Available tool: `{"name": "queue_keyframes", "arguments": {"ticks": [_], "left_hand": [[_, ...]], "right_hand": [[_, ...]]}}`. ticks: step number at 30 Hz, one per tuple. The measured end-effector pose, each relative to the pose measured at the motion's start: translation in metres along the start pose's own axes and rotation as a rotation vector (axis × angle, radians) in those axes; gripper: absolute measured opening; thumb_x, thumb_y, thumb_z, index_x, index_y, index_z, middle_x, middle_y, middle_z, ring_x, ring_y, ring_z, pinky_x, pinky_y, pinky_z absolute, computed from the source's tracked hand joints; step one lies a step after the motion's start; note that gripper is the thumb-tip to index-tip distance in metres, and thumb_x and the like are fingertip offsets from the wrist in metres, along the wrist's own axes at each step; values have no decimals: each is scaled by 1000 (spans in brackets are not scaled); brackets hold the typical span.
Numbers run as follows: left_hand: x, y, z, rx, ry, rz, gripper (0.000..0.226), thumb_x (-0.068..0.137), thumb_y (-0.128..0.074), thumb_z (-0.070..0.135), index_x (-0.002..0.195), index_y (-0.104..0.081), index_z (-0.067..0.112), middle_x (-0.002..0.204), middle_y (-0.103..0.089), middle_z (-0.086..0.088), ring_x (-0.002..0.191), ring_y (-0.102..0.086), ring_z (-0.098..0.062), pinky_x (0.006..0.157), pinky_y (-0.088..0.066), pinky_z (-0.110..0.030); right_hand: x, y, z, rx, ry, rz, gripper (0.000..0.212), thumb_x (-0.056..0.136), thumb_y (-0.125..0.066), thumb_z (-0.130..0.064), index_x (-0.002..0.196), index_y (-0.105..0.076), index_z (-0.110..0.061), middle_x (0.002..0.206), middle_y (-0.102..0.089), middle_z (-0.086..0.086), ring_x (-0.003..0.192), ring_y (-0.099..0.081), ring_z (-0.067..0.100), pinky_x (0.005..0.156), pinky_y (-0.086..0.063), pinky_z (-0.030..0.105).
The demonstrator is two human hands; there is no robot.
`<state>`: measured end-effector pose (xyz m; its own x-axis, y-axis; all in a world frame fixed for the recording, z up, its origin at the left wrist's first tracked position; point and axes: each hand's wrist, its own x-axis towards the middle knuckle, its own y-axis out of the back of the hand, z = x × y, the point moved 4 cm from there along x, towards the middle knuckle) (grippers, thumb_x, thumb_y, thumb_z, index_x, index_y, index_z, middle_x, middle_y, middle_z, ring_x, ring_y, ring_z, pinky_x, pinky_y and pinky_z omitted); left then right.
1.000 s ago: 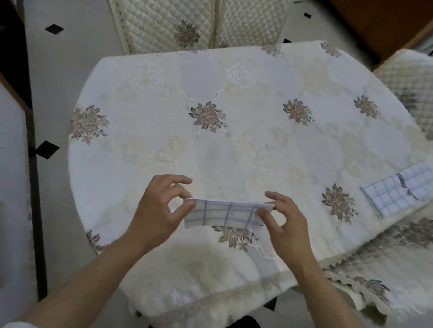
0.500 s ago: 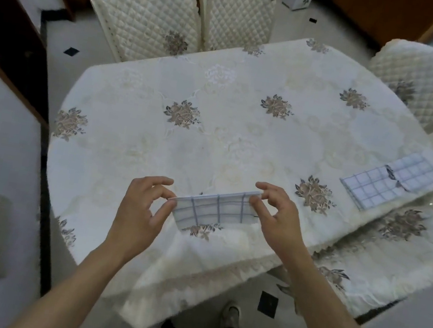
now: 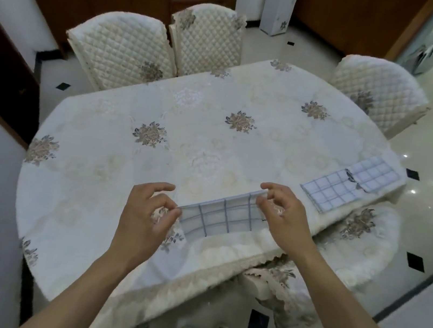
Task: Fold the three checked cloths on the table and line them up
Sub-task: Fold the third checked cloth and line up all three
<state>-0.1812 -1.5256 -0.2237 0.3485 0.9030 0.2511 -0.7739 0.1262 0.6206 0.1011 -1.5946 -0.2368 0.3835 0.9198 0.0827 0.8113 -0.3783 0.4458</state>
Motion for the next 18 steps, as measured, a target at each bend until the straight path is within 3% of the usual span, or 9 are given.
{"name": "queue_keyframes", "arguments": {"ticks": [3, 9, 14, 18], "left_hand": [[14, -18, 5, -66, -24, -45, 16, 86, -74, 21, 76, -67, 30, 121, -60, 18, 120, -41, 4, 78, -48, -32], [16, -62, 19, -140, 35, -100, 14, 90, -69, 25, 78, -64, 32, 121, -58, 24, 120, -46, -3, 77, -41, -13], [18, -88, 23, -96, 62, -141, 15, 91, -66, 28, 79, -62, 34, 120, -57, 28, 120, -44, -2, 89, -42, -27], [24, -109, 26, 7, 120, -132, 14, 92, -64, 32, 79, -60, 37, 119, -51, 36, 119, -42, 1, 84, -38, -15]], "right_hand": [[-9, 15, 11, -4, -37, 85, 16, 92, -65, -25, 77, -67, -19, 118, -62, -14, 110, -57, 3, 91, -42, 28], [-13, 51, 30, -13, -110, 129, 15, 91, -66, -28, 76, -67, -25, 119, -62, -14, 114, -54, 2, 93, -42, 30], [8, 65, 53, 0, -129, 63, 14, 91, -67, -30, 77, -67, -26, 118, -62, -15, 113, -56, 3, 91, -42, 27], [36, 68, 81, 29, -157, -42, 15, 91, -67, -31, 76, -66, -26, 117, -61, -16, 109, -55, -4, 83, -40, 23]]}}
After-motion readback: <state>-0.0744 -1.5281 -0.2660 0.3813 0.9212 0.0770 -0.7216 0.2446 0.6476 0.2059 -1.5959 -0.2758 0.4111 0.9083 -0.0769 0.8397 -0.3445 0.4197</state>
